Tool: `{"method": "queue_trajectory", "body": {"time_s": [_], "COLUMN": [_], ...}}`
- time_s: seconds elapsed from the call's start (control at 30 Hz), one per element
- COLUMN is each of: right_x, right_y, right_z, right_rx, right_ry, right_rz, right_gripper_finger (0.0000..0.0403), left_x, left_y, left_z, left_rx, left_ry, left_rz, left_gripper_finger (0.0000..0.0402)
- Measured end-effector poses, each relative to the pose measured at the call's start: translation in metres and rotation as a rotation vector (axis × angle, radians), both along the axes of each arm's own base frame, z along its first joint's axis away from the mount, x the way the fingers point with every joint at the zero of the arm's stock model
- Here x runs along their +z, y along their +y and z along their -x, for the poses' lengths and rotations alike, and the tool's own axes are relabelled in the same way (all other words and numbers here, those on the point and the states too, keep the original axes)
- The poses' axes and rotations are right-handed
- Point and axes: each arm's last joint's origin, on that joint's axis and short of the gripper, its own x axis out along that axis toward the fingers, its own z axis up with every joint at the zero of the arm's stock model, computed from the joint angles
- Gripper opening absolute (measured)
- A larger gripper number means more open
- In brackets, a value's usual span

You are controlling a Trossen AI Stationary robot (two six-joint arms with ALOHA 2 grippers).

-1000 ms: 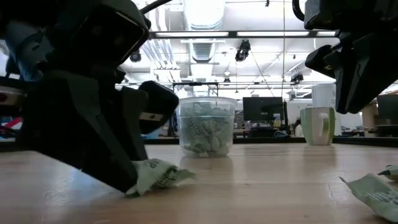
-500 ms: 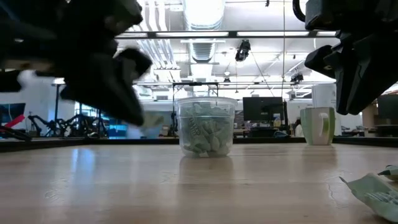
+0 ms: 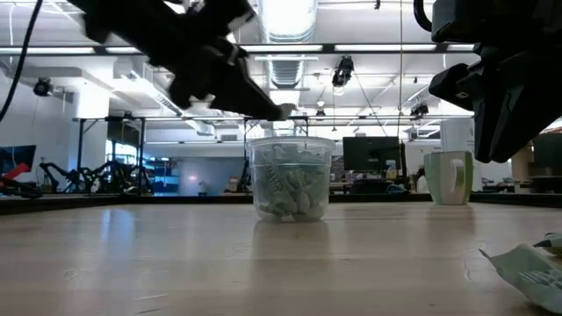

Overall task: Pick and place Stevia / Truvia into bins
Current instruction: Put the light green stevia packet into the transparent container

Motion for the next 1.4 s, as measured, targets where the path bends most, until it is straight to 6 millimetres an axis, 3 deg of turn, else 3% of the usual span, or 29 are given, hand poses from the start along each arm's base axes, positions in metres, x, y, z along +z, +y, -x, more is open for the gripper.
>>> {"method": "queue_trajectory", "body": {"time_s": [0.2, 0.53, 1.0, 1.2, 1.4], "right_x": [0.0, 0.0, 0.0, 0.0, -0.004], "right_y": [0.0, -0.001, -0.001, 0.003, 0.018], "right_z": [0.0, 0.0, 0.0, -0.004, -0.009], "right_rx": [0.0, 0.002, -0.002, -0.041, 0.054], "right_ry": [0.001, -0.009, -0.011, -0.04, -0.143], "right_rz": [0.001, 0.026, 0.025, -0.078, -0.288], "right_gripper_finger": [0.0056, 0.0056, 0.0057, 0.0057, 0.0057], "left_x": [-0.002, -0.005, 0.002, 0.012, 0.022], "left_y": [0.031, 0.034, 0.033, 0.03, 0.022], "left_z": [-0.01, -0.011, -0.005, 0.014, 0.033], "left_rx": [-0.071, -0.138, -0.145, -0.111, -0.112], "left_ry": [0.013, 0.039, 0.053, 0.14, 0.198], "left_rz": [0.137, 0.158, 0.176, 0.235, 0.268], "left_gripper_finger": [0.0002, 0.0006, 0.0188, 0.0205, 0.0205]}}
